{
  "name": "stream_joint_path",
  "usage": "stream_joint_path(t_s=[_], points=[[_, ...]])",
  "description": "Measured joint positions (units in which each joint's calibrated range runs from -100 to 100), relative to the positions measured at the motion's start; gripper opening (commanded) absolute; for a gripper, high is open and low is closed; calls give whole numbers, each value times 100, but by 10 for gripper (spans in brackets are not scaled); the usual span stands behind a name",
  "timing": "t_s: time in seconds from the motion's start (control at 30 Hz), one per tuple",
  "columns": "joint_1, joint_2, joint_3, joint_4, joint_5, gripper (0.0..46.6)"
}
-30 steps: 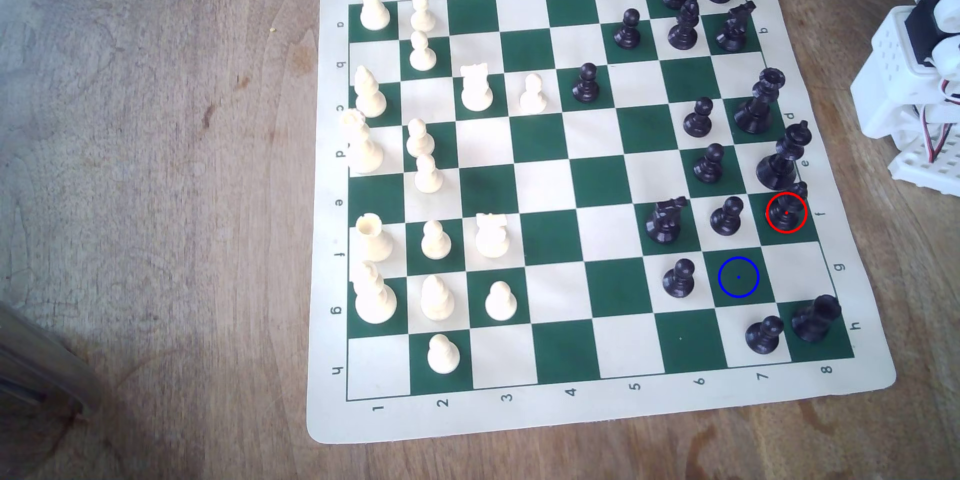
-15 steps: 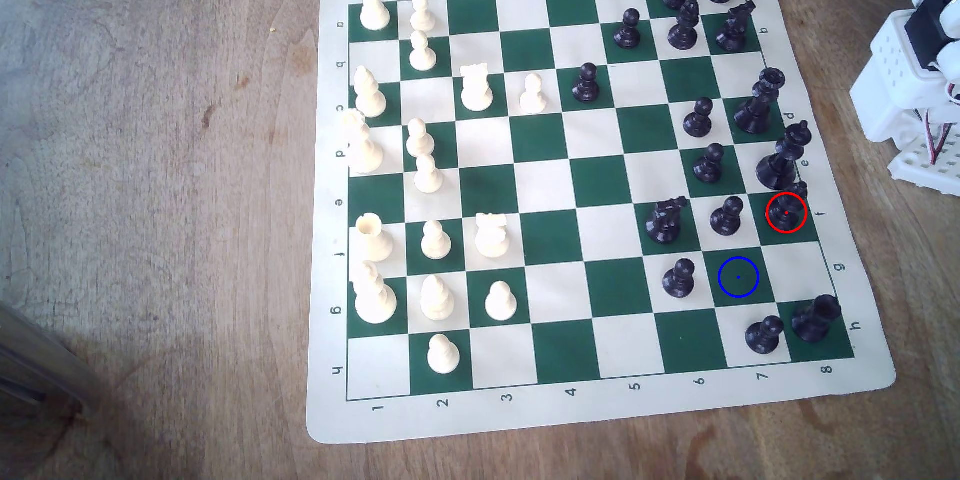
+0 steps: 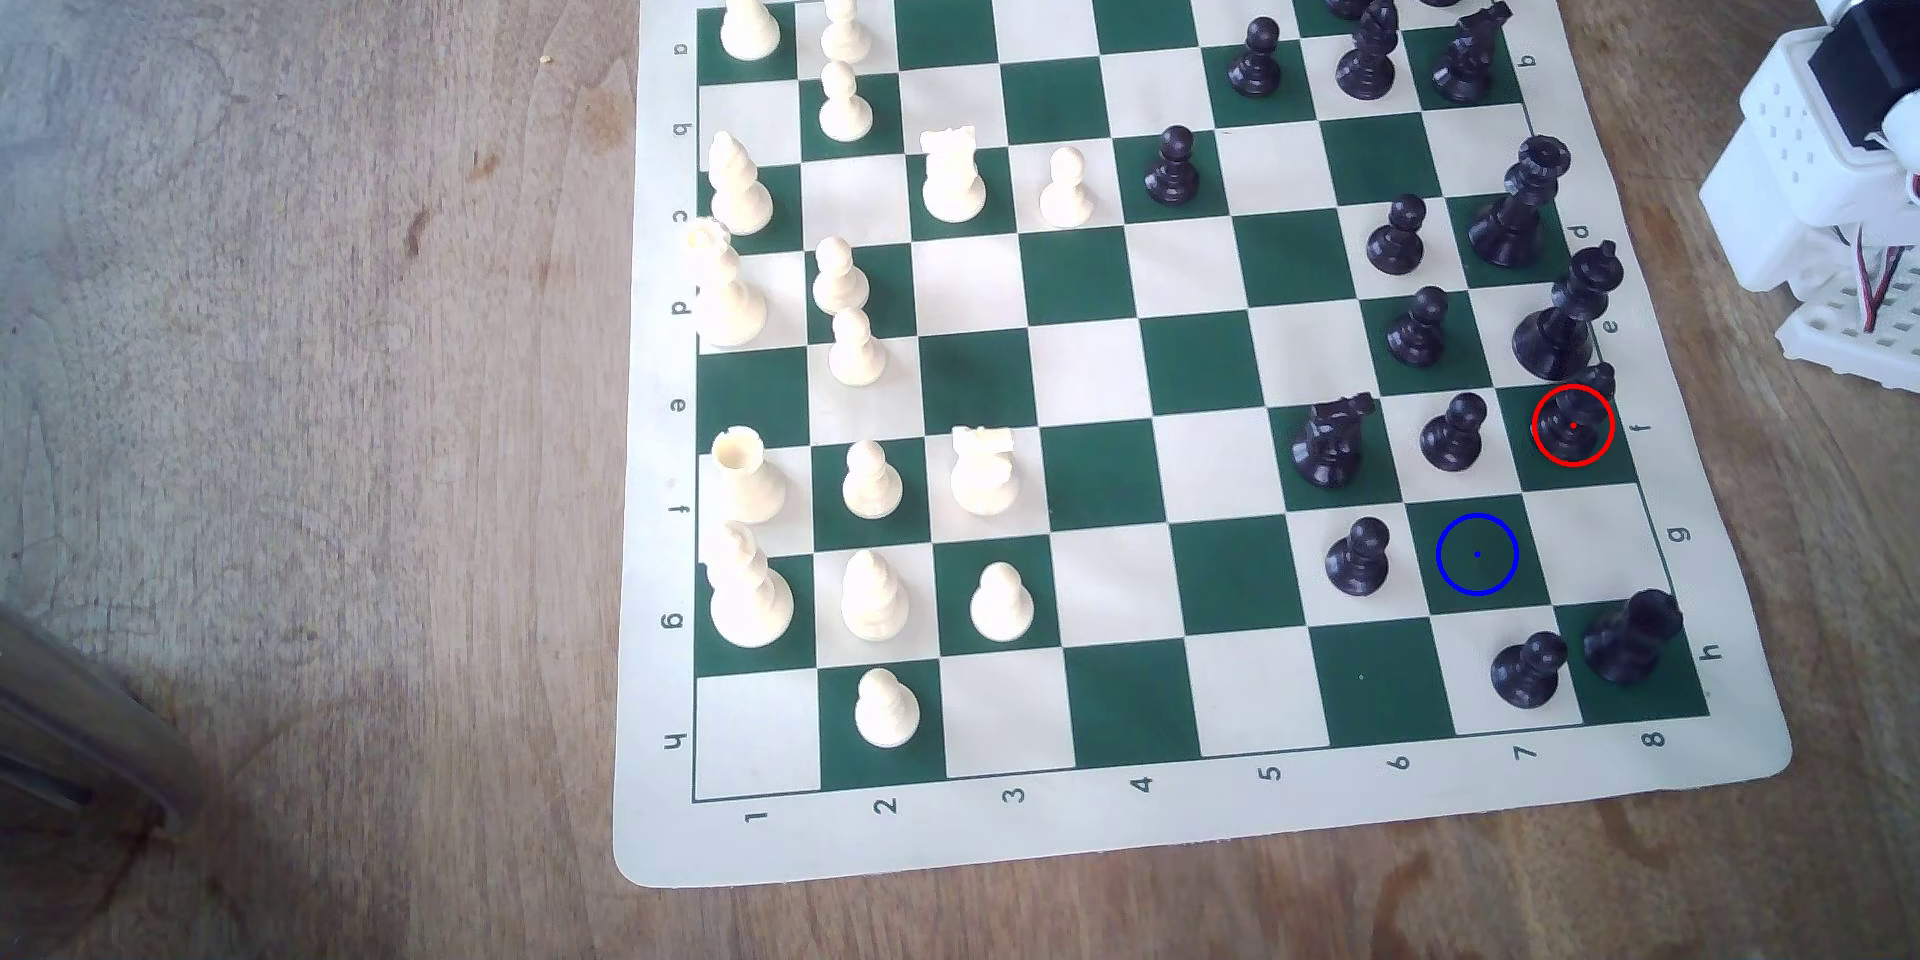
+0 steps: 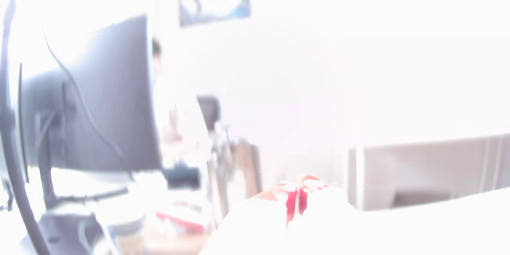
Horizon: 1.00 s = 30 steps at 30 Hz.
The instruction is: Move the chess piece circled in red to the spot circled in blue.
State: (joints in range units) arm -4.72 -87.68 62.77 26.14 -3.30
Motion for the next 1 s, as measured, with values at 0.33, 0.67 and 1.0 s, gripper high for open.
stream_joint_path(t_s=[0.33, 0.67, 1.0], points=[[-1615, 1022, -1636, 6167, -513, 36], [-2832, 1022, -542, 6271, -1021, 83], [-2876, 2254, -154, 5251, -840, 97]])
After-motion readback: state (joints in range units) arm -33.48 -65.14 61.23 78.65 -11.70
